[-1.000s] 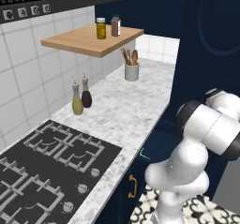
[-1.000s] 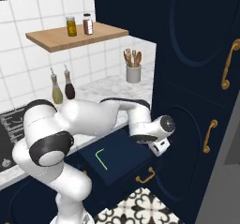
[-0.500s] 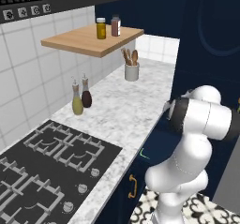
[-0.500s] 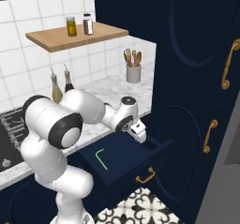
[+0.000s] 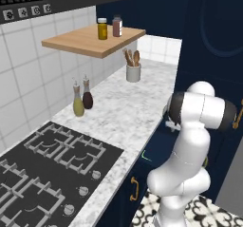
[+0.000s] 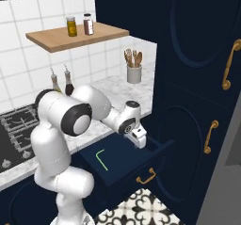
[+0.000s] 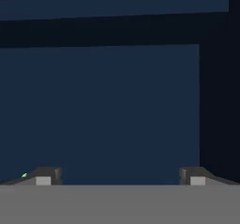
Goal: Take a straw from the drawer in front and place it inside the glass cup on the dining counter.
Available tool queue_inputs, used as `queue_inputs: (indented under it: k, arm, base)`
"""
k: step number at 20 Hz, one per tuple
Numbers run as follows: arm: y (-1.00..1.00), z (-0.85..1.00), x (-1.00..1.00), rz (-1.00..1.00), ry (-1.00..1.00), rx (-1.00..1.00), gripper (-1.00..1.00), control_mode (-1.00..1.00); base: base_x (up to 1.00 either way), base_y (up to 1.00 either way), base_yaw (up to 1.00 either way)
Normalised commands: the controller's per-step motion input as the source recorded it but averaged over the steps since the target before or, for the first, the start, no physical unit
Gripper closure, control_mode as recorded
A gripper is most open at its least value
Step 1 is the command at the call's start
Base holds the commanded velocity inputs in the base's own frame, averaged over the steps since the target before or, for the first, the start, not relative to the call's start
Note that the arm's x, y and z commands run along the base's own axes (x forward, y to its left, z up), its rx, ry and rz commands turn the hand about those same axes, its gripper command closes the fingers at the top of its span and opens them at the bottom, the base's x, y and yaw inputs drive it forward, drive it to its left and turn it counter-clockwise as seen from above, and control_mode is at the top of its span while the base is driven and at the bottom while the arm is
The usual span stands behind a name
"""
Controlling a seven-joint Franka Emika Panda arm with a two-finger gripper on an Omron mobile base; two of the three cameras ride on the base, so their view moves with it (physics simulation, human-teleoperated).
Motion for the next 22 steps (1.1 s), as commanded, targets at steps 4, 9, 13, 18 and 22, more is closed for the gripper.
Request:
queue_inputs:
  k: [4, 9, 13, 18, 22]
  arm:
    - [-0.02, -0.41, 0.03, 0.00, 0.25, 0.03, -1.00, -1.00]
    - [-0.19, -0.38, -0.05, 0.00, 0.13, 0.07, -1.00, -1.00]
    - [-0.38, -0.41, -0.20, 0.00, 0.00, 0.16, -1.00, -1.00]
    - [-0.43, -0.37, -0.22, 0.00, 0.00, 0.16, -1.00, -1.00]
    - [-0.49, -0.15, -0.36, 0.00, 0.03, 0.10, -1.00, -1.00]
  base:
    - [0.00, 0.00, 0.00]
    - [0.00, 0.00, 0.00]
    - [0.00, 0.00, 0.00]
    - [0.00, 0.00, 0.00]
    - [0.00, 0.00, 0.00]
